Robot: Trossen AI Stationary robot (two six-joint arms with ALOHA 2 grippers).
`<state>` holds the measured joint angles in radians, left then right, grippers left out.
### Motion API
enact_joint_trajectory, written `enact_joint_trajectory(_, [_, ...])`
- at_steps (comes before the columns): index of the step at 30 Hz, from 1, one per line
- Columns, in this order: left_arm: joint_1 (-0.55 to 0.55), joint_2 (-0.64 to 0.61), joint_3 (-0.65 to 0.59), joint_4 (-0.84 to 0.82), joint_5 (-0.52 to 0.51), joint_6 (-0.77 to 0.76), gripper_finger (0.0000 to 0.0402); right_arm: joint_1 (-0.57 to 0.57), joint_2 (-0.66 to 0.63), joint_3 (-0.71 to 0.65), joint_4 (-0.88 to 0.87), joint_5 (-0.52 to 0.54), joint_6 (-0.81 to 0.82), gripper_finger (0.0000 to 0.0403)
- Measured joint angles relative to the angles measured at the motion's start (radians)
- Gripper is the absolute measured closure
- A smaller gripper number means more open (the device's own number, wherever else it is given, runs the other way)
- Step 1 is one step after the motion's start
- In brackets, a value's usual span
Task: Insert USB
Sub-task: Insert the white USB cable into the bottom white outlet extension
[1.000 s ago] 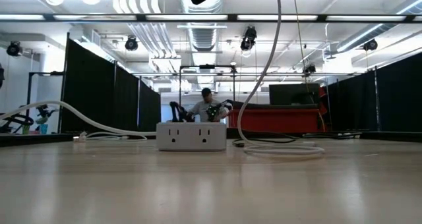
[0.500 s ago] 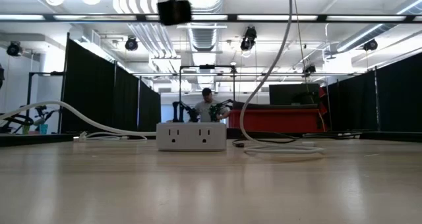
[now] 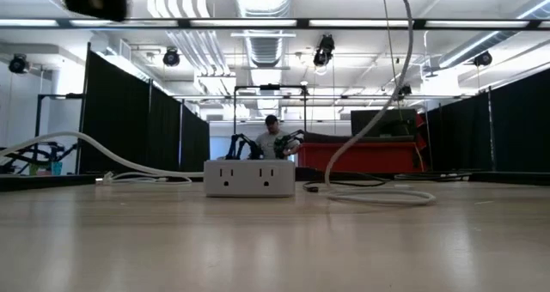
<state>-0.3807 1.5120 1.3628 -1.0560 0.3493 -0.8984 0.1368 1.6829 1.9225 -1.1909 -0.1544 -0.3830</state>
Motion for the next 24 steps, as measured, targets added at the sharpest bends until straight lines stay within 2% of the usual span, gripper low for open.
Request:
enact_joint_trajectory(2, [-0.094, 0.0, 0.0, -0.043, -0.068, -0.073, 0.0249, 0.004, 0.0, -0.034, 0.046, 0.013, 0.05, 0.0403])
enact_joint_trajectory(7, [-0.32, 0.0, -0.043, -0.117, -0.18, -0.239, 0.0218, 0.031, 0.0, -0.121, 0.102, 0.123, 0.201, 0.0403])
enact_joint_trajectory(9, [-0.404, 0.001, -0.086, -0.103, -0.192, -0.321, 0.0203, 0.043, 0.001, -0.157, 0.112, 0.176, 0.273, 0.0403])
enact_joint_trajectory(12, [-0.513, 0.002, -0.16, -0.054, -0.192, -0.446, 0.0179, 0.055, 0.002, -0.199, 0.163, 0.185, 0.392, 0.0403])
enact_joint_trajectory(20, [-0.684, 0.002, -0.275, 0.004, -0.191, -0.645, 0.0139, 0.09, 0.003, -0.263, 0.246, 0.184, 0.64, 0.0403])
enact_joint_trajectory(24, [-0.744, 0.003, -0.325, 0.149, -0.193, -0.733, 0.0125, 0.1, 0.003, -0.291, 0.266, 0.185, 0.728, 0.0403])
